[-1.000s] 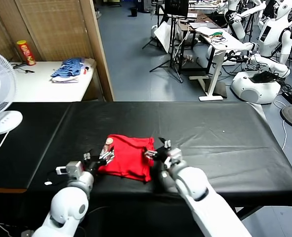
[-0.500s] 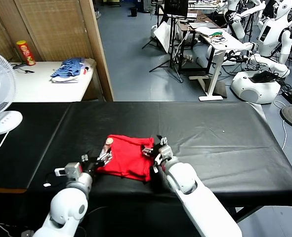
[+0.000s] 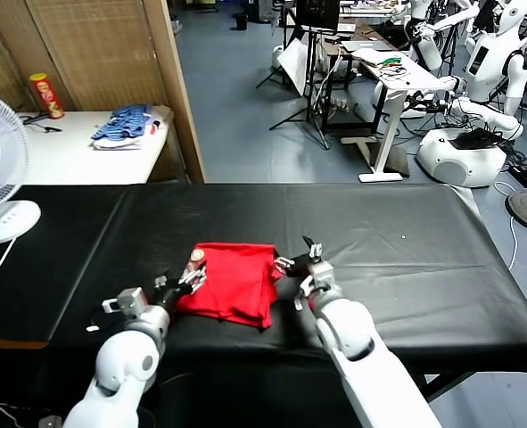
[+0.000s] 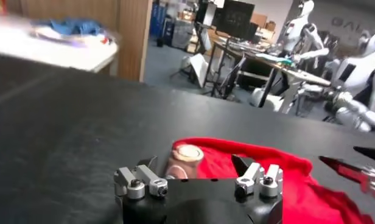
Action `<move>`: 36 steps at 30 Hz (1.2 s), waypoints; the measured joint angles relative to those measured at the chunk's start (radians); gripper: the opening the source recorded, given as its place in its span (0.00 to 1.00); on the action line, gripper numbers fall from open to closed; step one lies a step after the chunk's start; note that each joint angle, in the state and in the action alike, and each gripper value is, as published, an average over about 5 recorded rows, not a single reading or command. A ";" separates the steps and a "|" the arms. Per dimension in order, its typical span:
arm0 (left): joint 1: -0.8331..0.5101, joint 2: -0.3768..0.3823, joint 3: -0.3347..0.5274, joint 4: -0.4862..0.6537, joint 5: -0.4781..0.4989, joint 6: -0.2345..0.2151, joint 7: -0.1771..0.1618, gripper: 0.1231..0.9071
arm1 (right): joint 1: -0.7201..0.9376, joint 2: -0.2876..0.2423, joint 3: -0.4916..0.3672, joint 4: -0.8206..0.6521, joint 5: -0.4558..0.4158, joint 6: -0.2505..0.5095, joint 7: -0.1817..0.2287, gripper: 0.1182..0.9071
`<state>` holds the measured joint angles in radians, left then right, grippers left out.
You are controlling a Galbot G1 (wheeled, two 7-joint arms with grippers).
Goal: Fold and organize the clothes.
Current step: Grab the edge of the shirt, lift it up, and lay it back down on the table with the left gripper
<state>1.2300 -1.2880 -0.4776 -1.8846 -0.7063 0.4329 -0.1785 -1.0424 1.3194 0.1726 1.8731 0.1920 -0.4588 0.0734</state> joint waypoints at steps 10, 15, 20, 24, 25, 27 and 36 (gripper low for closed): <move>-0.010 -0.004 -0.042 0.047 -0.213 -0.005 0.002 0.84 | -0.105 -0.024 0.055 0.144 0.025 0.003 -0.003 0.86; -0.010 -0.007 -0.045 0.066 -0.249 -0.003 0.004 0.56 | -0.132 -0.025 0.070 0.177 0.025 0.003 -0.008 0.86; -0.008 -0.008 -0.051 0.071 -0.283 -0.001 0.000 0.19 | -0.149 -0.029 0.086 0.193 0.026 0.004 -0.014 0.86; -0.005 -0.007 -0.052 0.058 -0.270 0.002 -0.006 0.03 | -0.163 -0.025 0.100 0.201 0.014 -0.003 -0.004 0.86; -0.004 -0.006 -0.052 0.053 -0.254 0.002 -0.008 0.03 | -0.167 -0.023 0.105 0.204 0.004 -0.011 0.004 0.86; 0.002 -0.003 -0.052 0.041 -0.199 0.001 -0.009 0.03 | -0.176 -0.020 0.114 0.211 -0.024 -0.035 0.024 0.86; 0.055 0.113 -0.080 -0.029 0.249 -0.009 0.005 0.02 | -0.253 -0.018 0.183 0.273 -0.079 -0.077 0.049 0.86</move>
<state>1.2848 -1.1745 -0.5571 -1.9136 -0.4573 0.4235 -0.1731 -1.2958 1.3011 0.3557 2.1463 0.1127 -0.5358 0.1222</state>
